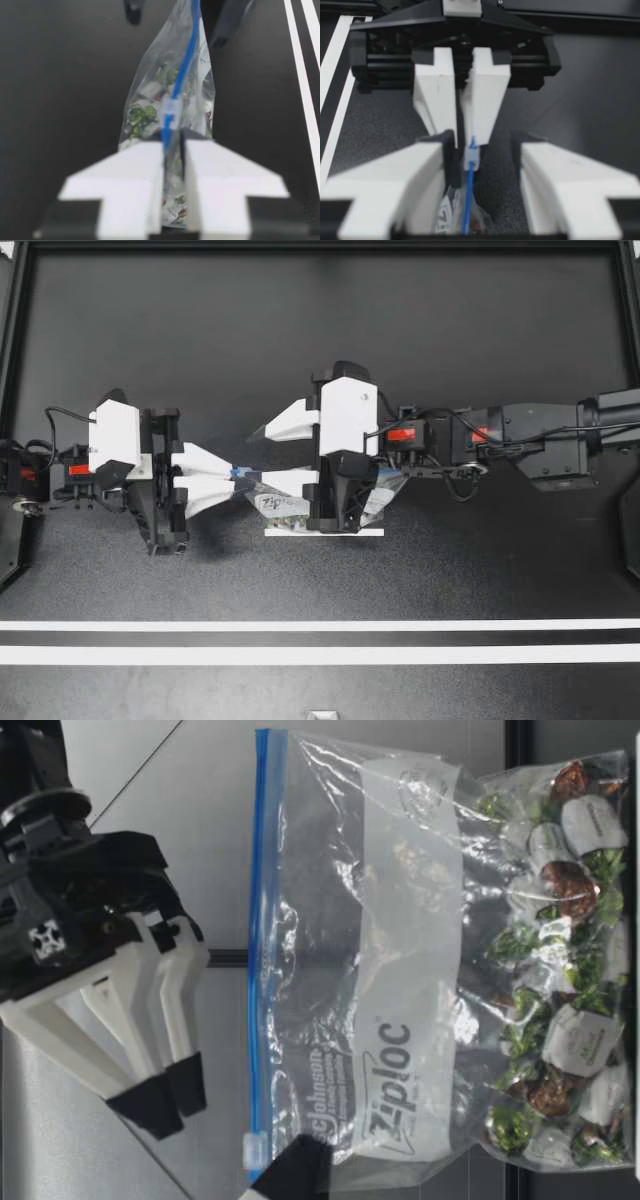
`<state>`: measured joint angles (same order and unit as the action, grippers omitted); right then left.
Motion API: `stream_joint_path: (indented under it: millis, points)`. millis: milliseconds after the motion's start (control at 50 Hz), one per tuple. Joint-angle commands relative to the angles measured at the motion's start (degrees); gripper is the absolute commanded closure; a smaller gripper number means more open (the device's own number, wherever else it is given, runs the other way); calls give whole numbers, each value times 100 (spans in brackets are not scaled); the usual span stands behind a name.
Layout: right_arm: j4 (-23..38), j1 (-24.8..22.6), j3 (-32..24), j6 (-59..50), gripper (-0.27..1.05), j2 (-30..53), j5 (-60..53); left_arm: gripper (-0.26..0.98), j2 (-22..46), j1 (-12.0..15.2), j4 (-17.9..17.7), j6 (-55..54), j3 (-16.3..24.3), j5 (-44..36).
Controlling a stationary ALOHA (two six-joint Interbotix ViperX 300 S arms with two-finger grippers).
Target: Slide open the ziploc bag.
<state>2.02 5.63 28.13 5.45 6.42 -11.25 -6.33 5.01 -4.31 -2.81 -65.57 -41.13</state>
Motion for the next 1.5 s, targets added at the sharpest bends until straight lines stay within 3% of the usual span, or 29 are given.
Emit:
stream_joint_path:
  millis: [0,420,880,1100,1480]
  points:
    - [9,0,-193,9,23,9,62,94,-141,9,35,9,123,-62]
    - [9,-105,-439,9,26,246,519,94,-211,0,220,18,123,53]
    - [9,-246,-624,9,76,176,1195,94,-176,9,220,-18,123,70]
    - [185,-246,-870,18,94,26,2259,94,-237,-26,220,18,88,44]
    - [932,-246,-1714,97,95,-79,4825,94,-211,-26,220,18,62,18]
